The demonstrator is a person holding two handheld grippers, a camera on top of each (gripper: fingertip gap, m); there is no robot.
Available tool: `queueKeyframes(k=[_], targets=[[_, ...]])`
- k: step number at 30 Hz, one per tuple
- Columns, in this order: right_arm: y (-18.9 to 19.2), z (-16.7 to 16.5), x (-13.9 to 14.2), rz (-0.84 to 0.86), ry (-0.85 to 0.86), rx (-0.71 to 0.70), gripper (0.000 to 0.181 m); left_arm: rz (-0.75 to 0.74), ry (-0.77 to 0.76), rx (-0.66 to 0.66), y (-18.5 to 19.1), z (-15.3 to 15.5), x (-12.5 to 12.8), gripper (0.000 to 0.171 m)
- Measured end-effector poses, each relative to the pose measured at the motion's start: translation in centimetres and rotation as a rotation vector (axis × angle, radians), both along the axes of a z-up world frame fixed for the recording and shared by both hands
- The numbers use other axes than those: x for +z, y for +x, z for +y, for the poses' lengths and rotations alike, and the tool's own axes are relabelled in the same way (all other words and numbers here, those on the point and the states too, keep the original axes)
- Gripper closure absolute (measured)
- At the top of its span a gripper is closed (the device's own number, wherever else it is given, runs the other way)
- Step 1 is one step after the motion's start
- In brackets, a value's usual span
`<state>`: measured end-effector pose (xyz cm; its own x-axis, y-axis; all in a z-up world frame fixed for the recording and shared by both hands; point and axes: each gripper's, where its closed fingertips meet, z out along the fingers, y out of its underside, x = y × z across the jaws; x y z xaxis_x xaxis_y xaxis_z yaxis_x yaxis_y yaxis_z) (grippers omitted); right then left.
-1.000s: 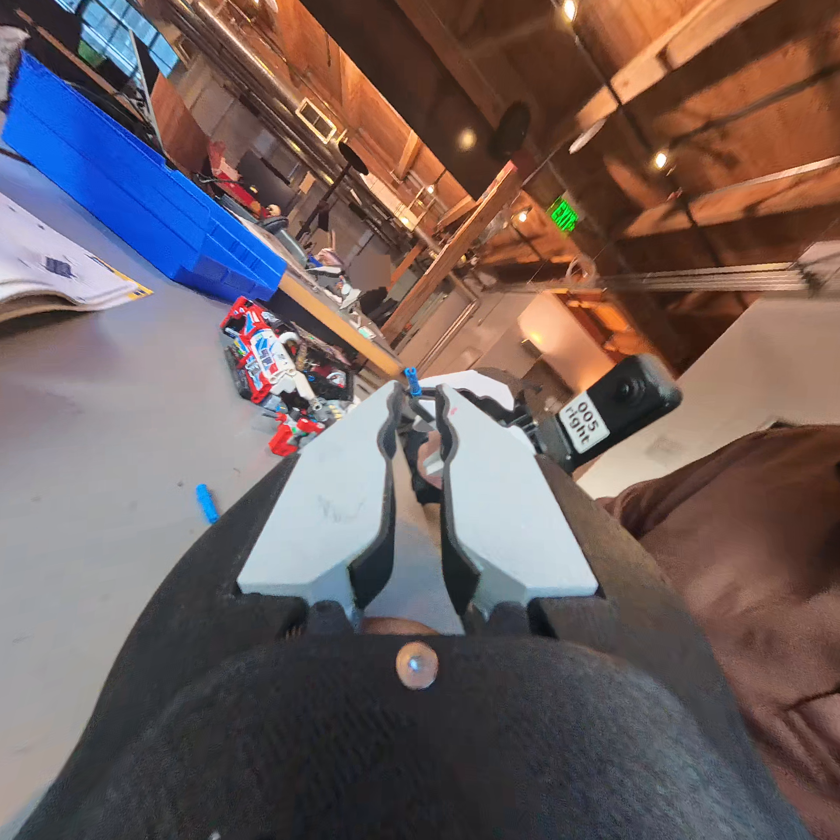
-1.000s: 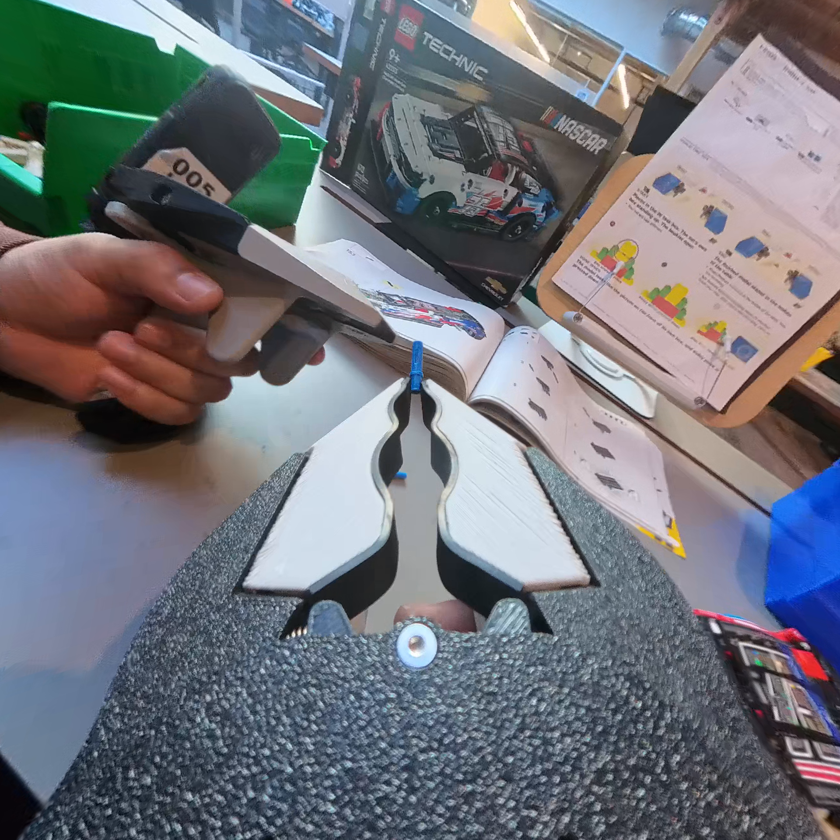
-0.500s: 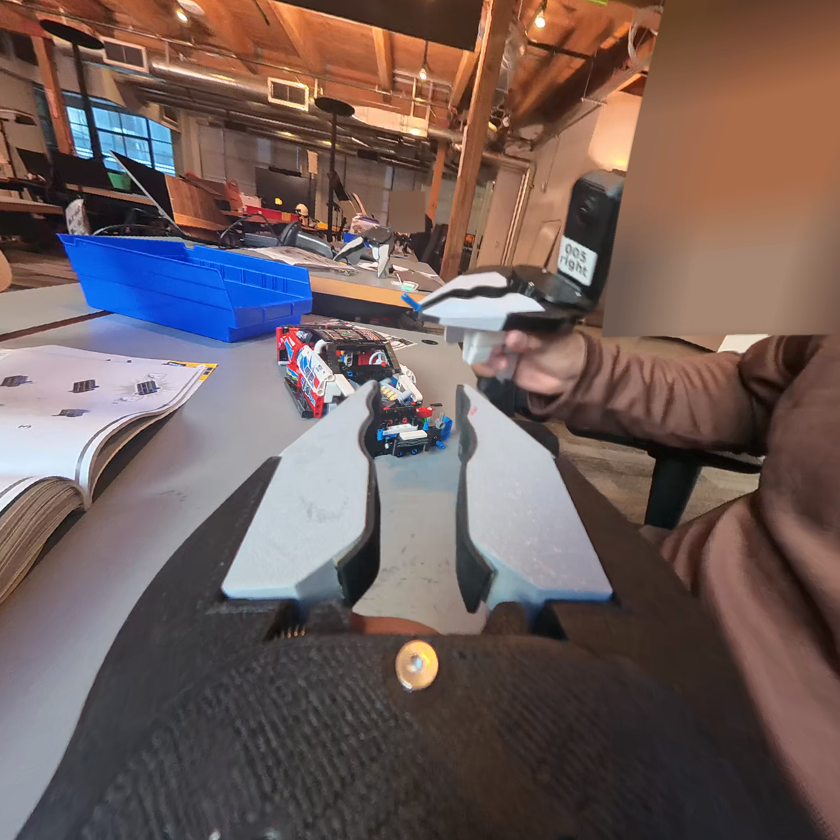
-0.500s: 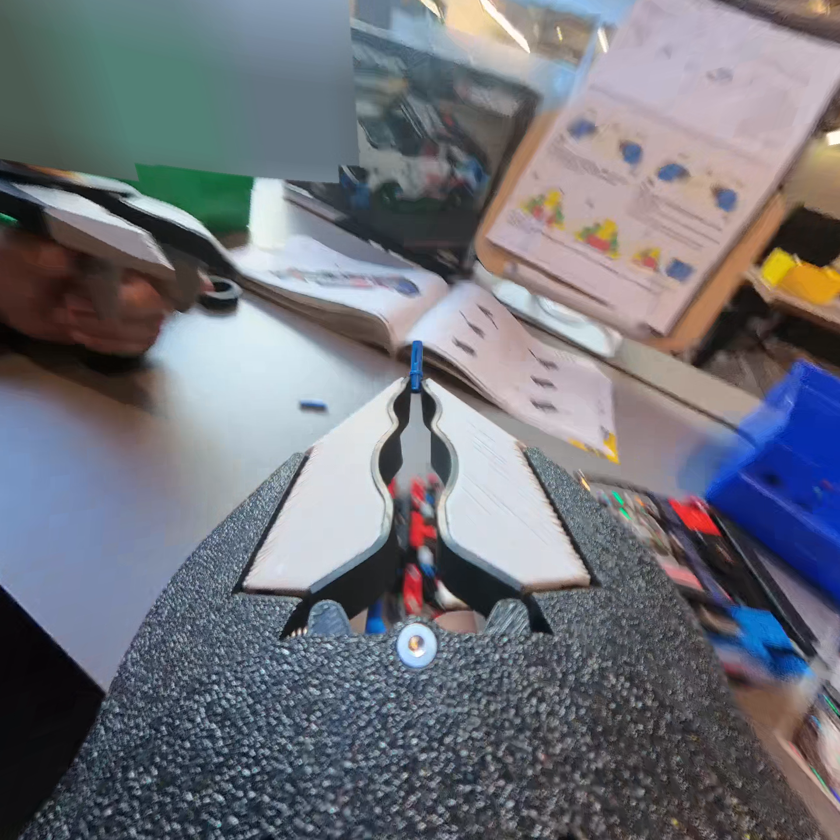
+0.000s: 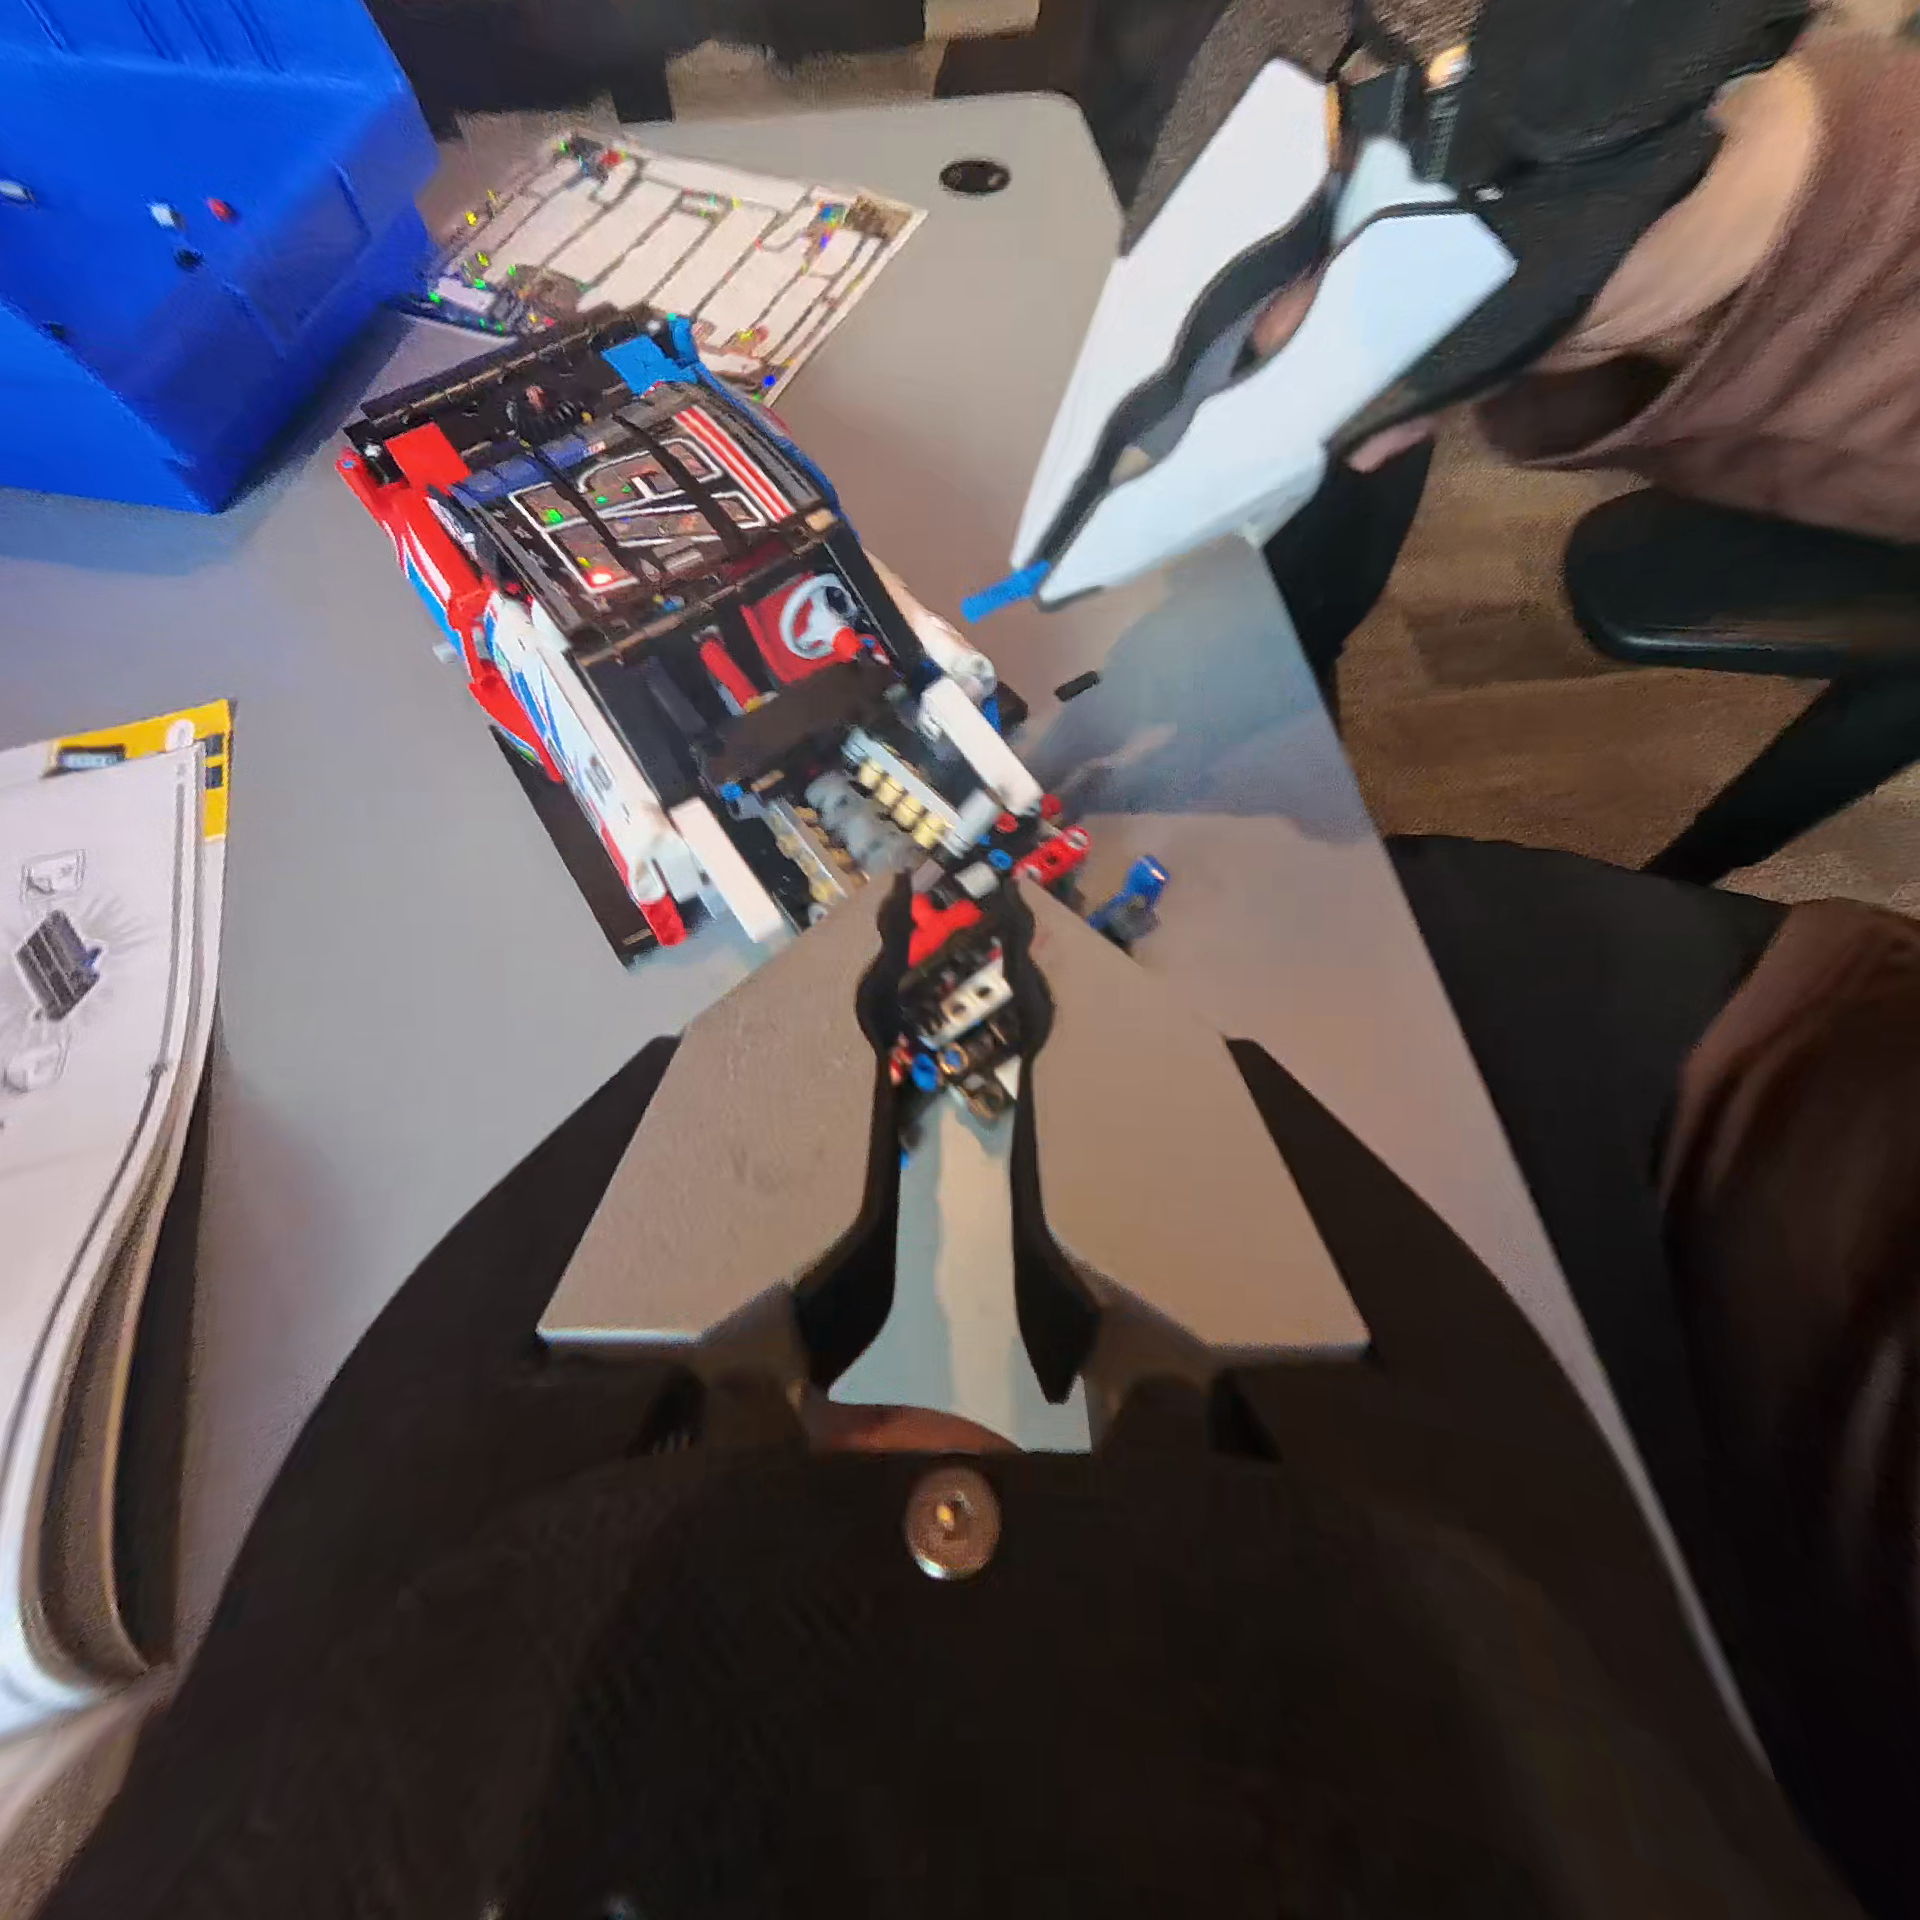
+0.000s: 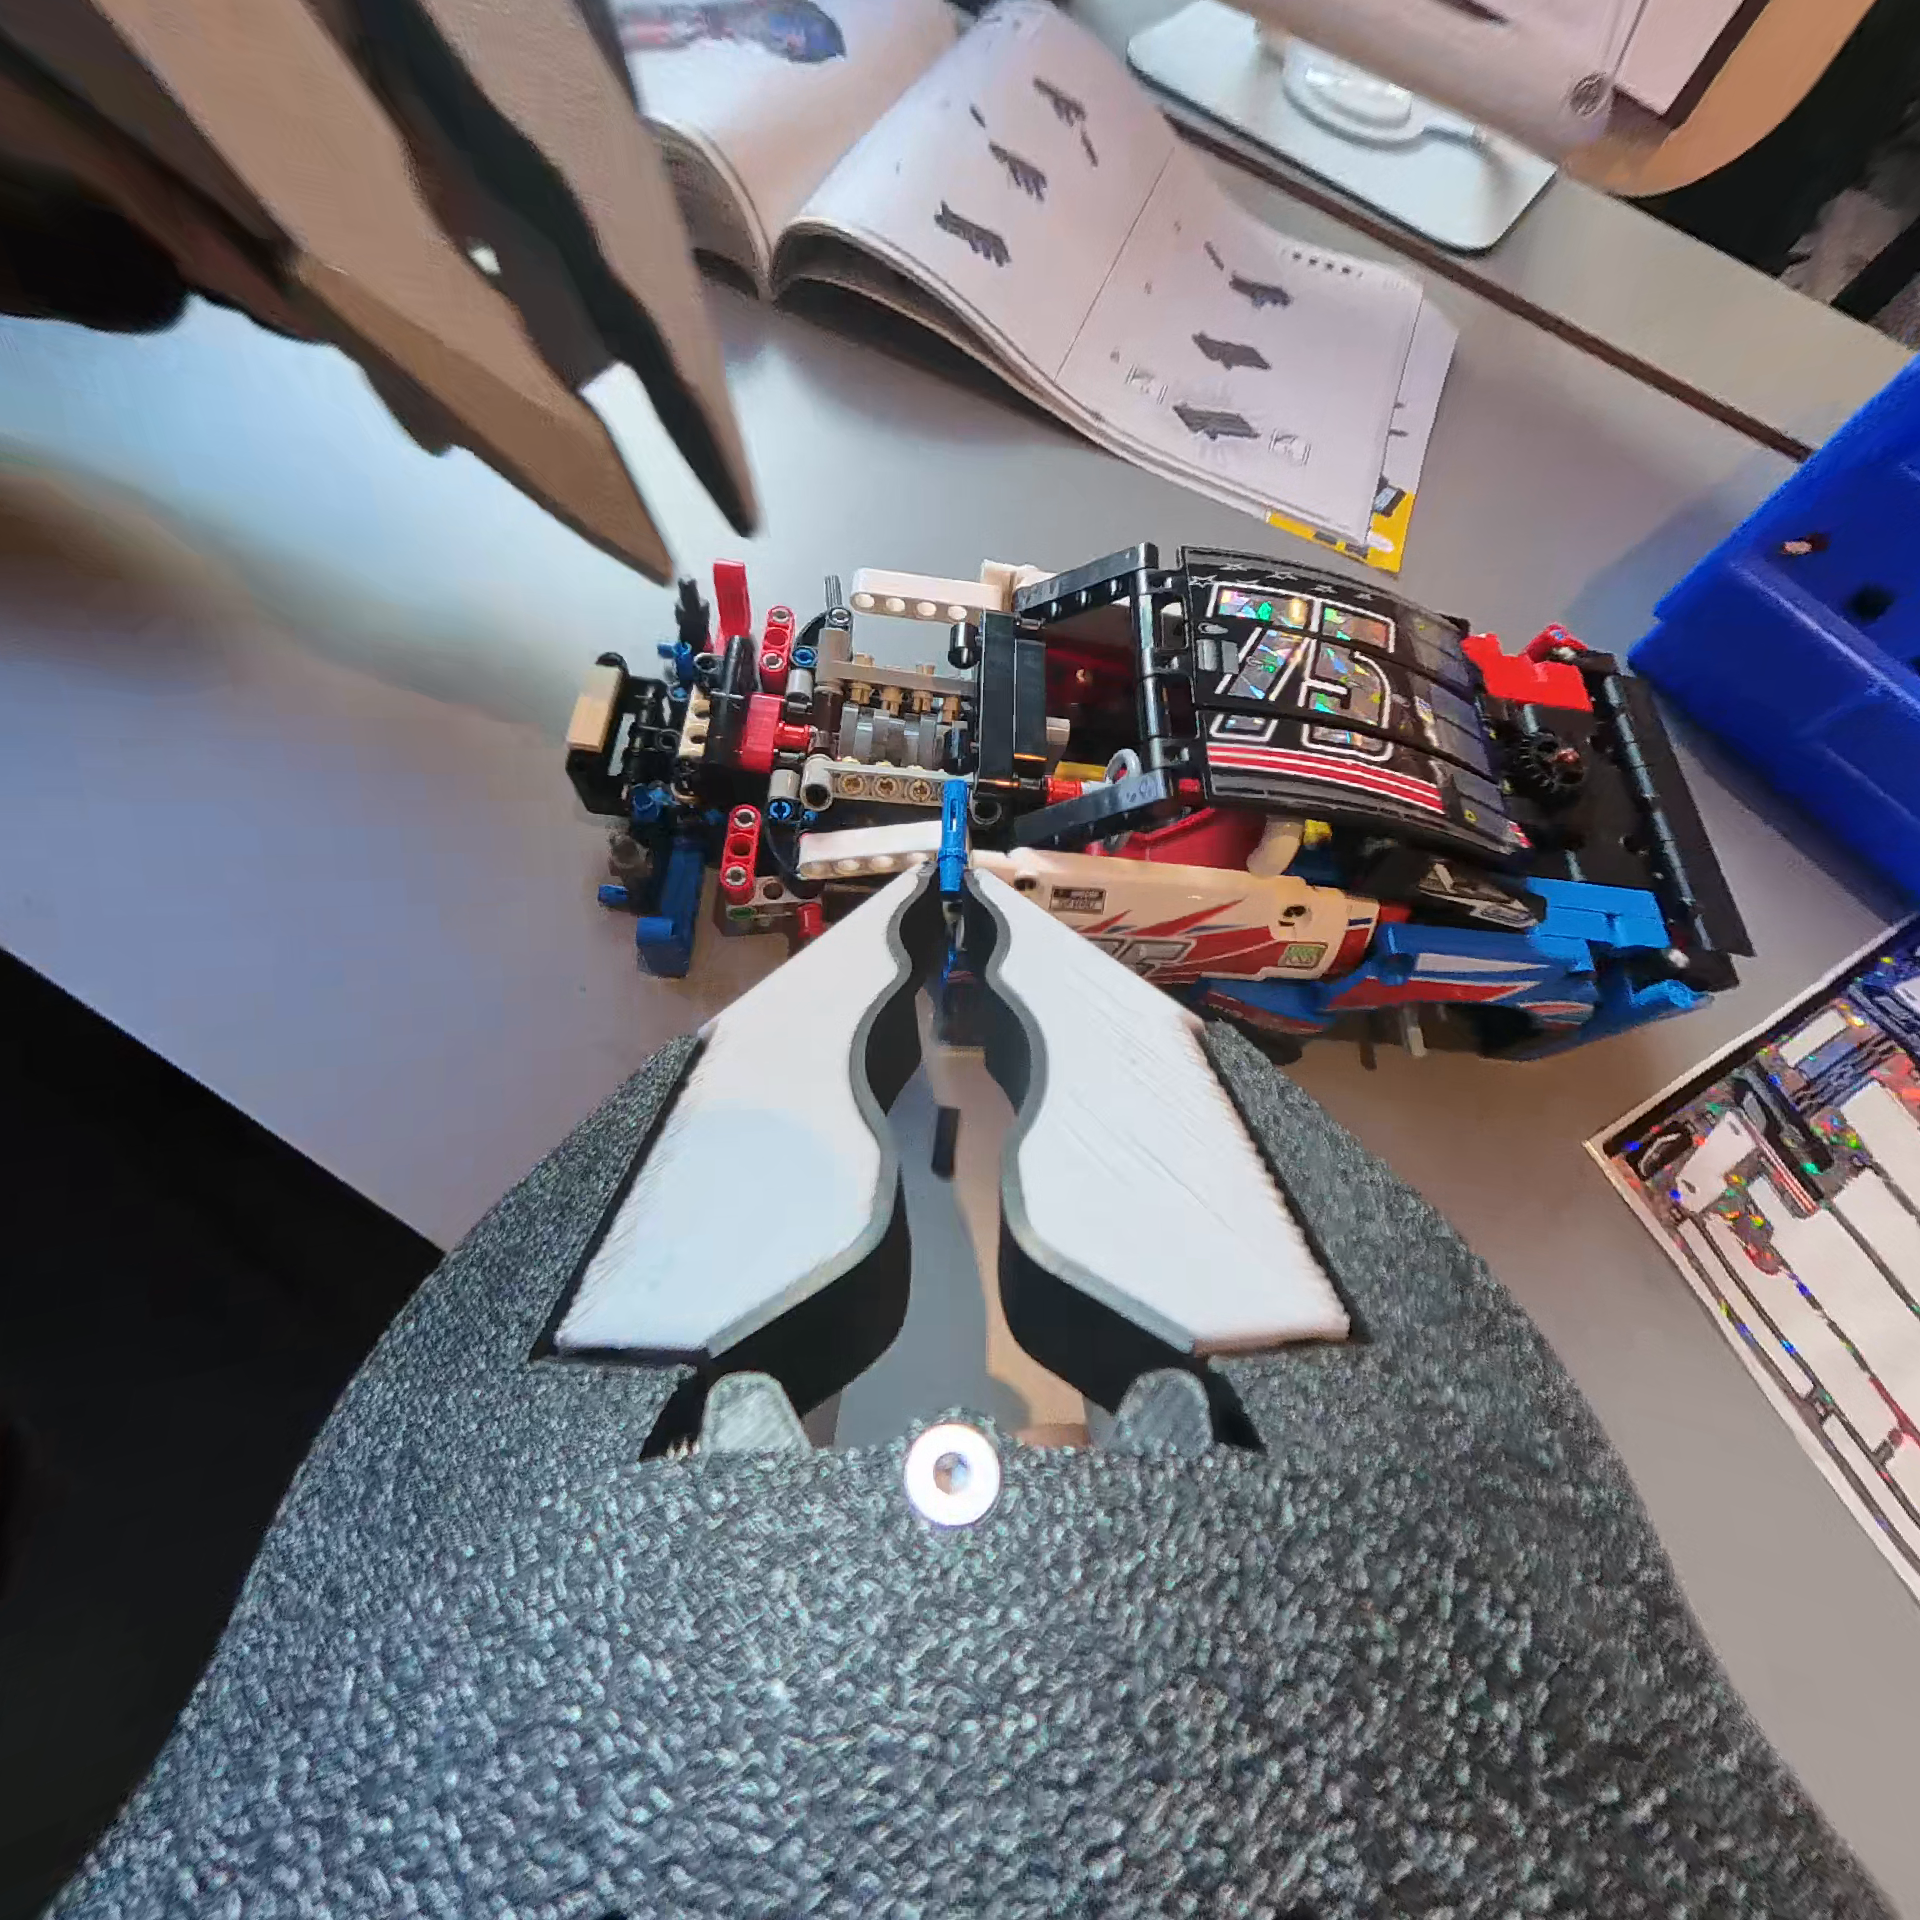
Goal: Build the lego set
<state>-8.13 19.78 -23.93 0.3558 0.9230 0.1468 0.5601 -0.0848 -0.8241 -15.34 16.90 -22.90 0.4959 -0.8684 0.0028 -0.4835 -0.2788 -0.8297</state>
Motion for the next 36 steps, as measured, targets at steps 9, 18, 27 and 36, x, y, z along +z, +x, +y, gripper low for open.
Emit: queueKeyframes(k=[9,18,27,36], targets=[[-1.5,0.2,-0.7,-0.051,-0.073,0.051,0.177,0.111,-0.024,-0.104,2.7,4.3,-1.5,0.171],[-1.6,0.5,-1.6,-0.131,-0.119,0.016,0.177,0.178,-0.042,-0.221,3.4,4.6,-2.9,0.17],[-1.4,0.9,-1.6,-0.211,-0.076,-0.032,0.177,0.202,-0.03,-0.249,3.9,4.4,-3.5,0.17],[0.2,0.8,-0.9,-0.181,-0.044,-0.084,0.177,0.291,0.1,-0.235,3.4,3.9,-2.3,0.161]])
